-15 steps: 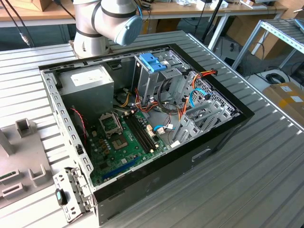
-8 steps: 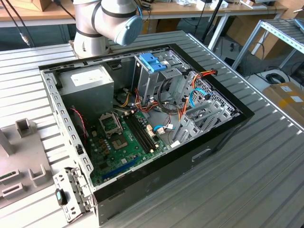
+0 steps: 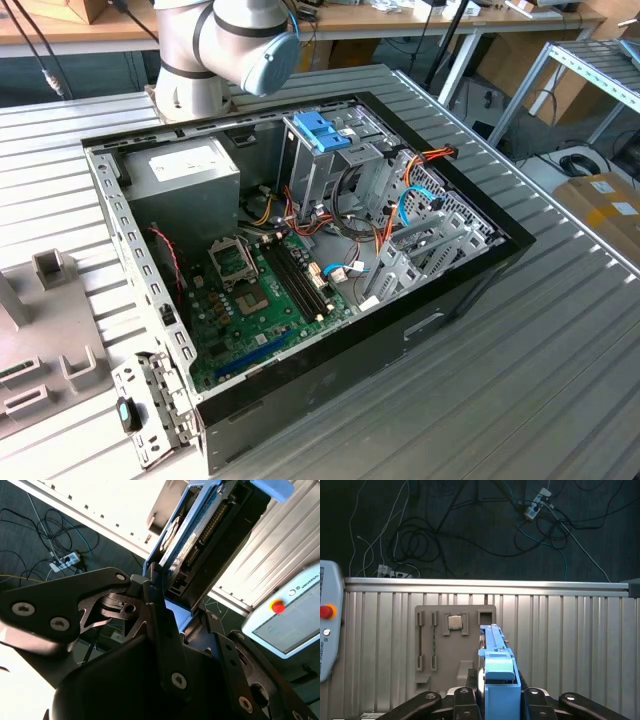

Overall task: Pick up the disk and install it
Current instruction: 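Pick up the disk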

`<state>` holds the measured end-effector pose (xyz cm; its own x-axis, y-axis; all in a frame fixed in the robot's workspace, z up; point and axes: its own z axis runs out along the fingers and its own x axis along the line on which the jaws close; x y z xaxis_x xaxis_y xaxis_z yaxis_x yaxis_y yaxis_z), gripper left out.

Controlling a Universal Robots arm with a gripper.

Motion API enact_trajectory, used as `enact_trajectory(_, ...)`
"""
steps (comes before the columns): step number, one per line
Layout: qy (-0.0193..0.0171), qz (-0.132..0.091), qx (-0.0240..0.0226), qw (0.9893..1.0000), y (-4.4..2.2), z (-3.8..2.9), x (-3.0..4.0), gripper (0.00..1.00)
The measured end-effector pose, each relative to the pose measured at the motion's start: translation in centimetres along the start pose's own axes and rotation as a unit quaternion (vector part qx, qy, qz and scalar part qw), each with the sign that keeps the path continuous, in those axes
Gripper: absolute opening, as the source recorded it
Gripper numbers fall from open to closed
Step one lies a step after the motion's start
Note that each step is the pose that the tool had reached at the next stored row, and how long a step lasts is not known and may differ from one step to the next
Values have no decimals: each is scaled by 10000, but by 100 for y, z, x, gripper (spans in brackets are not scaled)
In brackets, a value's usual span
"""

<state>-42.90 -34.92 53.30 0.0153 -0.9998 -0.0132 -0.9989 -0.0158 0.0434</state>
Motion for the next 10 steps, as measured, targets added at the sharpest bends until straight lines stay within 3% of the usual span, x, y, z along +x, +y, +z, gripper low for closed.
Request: enact_trajectory(10, 1, 0, 0, 10000, -32, -1, 1, 37)
